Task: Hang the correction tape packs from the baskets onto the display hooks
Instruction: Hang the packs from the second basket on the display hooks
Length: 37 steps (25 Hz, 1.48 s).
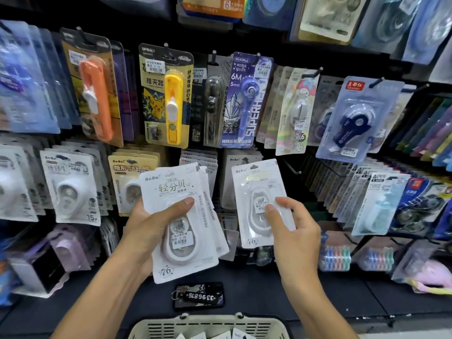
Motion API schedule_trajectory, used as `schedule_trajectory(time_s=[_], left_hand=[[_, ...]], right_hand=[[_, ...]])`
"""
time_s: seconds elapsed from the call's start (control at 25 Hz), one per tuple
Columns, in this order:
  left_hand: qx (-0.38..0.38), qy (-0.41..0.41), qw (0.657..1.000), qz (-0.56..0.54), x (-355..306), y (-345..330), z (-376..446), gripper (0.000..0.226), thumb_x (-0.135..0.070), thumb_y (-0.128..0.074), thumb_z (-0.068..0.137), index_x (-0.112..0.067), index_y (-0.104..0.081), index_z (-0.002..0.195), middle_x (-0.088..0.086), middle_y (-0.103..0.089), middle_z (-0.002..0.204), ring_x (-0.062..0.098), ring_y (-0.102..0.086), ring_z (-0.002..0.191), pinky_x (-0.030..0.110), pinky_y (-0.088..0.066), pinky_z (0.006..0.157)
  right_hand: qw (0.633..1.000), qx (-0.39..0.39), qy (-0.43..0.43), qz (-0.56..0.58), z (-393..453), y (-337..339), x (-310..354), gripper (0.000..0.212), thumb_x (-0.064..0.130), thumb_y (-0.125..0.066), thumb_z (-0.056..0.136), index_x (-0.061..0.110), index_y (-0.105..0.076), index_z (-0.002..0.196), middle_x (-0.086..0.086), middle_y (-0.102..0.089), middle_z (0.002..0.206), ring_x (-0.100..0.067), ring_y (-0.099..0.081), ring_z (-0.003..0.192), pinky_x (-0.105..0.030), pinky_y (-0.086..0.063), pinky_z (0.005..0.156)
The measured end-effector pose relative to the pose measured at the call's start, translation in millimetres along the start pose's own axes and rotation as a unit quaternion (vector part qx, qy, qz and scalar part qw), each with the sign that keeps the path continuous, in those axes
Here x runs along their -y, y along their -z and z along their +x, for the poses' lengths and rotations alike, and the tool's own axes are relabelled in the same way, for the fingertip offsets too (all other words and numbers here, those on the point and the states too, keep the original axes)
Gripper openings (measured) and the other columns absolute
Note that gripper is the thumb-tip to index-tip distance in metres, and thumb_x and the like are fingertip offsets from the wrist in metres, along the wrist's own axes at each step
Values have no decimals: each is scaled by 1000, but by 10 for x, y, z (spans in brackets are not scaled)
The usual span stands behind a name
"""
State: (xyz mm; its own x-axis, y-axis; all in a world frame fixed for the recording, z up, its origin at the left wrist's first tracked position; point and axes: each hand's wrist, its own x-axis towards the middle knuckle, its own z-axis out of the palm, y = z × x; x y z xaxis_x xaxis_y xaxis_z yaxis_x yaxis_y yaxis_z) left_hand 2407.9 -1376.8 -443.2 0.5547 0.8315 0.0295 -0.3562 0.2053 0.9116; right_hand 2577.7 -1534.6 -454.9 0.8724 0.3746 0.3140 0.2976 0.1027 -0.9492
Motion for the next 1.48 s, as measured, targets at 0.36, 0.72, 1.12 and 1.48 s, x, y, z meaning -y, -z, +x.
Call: schedule_trajectory(time_s=[0.36,0.72,1.12,1.48], left_hand=[[22,-17,999,16,32,-18,-14,66,-25,-92,48,-22,-69,110,8,-80,107,32,-78,94,46,-61,80],[69,48,996,1,85,-56,-46,39,-27,-89,67,-24,-78,105,14,-78,112,36,-76,100,50,-63,81],[62,68,996,10,32,5,-81,78,-25,-88,57,-20,-62,131,9,-78,115,30,-75,104,47,-59,89],[-14,4,1000,17,-64,25,-49,80,-26,-90,49,-30,-62,124,1,-80,108,27,-78,95,44,-59,82]], right_hand=[[978,149,-143,21,169,-203,17,48,11,-63,98,36,-54,139,8,-57,137,-12,-69,93,-30,-58,78],[965,249,-52,60,-354,-469,89,29,41,-83,79,38,-68,104,9,-76,106,-8,-74,93,-29,-60,78],[970,160,-104,151,-364,-459,162,73,39,-89,63,34,-56,128,6,-78,104,-16,-76,91,-30,-61,68],[999,23,-28,-9,-36,-37,-41,19,43,-75,86,49,-67,102,27,-66,117,5,-59,110,-34,-46,97]])
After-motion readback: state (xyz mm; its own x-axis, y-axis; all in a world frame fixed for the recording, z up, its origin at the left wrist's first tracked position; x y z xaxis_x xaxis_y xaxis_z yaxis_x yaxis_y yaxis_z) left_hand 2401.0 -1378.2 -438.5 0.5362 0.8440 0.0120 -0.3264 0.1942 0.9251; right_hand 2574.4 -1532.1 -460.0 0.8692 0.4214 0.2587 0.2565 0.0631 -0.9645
